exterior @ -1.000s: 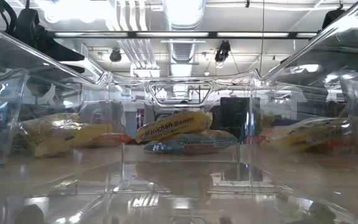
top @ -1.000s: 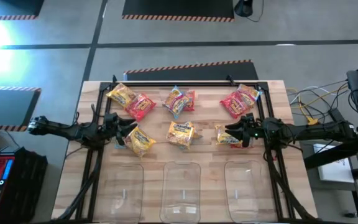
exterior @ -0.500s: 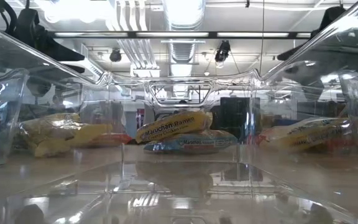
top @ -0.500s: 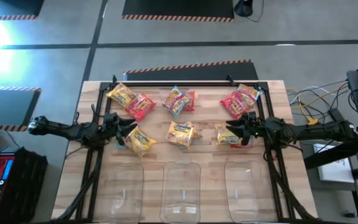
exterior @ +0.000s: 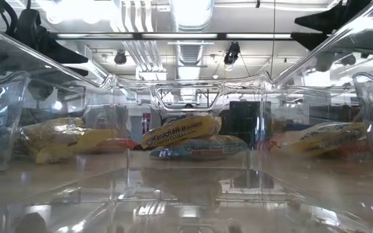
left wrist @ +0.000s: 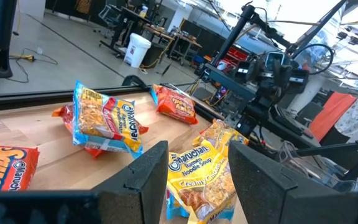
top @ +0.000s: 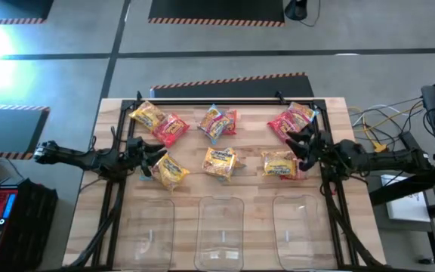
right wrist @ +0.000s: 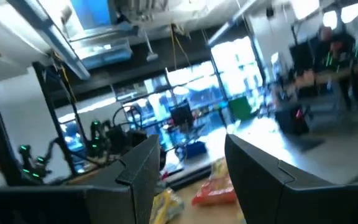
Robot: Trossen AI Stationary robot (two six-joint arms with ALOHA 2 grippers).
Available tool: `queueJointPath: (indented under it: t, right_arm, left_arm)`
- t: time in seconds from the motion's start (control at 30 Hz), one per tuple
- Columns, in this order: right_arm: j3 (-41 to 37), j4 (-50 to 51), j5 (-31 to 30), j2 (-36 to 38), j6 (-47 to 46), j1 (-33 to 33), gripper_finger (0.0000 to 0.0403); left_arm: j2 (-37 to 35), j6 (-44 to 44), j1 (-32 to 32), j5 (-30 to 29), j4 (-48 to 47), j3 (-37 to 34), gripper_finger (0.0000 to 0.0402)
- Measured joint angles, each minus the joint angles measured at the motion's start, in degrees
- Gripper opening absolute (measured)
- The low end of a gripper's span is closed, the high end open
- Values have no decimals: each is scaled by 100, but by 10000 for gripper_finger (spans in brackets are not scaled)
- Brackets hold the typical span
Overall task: Sort Maruchan noodles
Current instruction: Put the blue noodle pack into the right transparent bin
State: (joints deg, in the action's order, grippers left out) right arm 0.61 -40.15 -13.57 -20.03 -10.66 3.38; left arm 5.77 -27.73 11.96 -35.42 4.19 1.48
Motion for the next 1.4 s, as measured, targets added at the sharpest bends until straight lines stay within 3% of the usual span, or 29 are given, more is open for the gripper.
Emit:
queueJointPath:
  t: [0.33, 0.6, 0.7, 1.07, 1.4]
  right_arm:
    - [-1, -50, -50, -2, 1664, 0, 171]
    - [97, -148, -108, -4, 1670, 0, 171]
    - [254, -206, -108, -2, 1670, 0, 171]
    - [1028, -198, -108, -4, 1636, 0, 171]
    - [1820, 163, -121, -424, 588, 2, 171]
  left_arm:
    - [0, -1, -2, 13, 1, 0, 152]
    - [0, 19, -2, -46, 3, 0, 152]
    - [1, 6, -2, -454, 94, 0, 152]
    - [1, 623, -2, -1615, 1915, 0, 152]
    - [1, 758, -8, -1661, 3240, 0, 152]
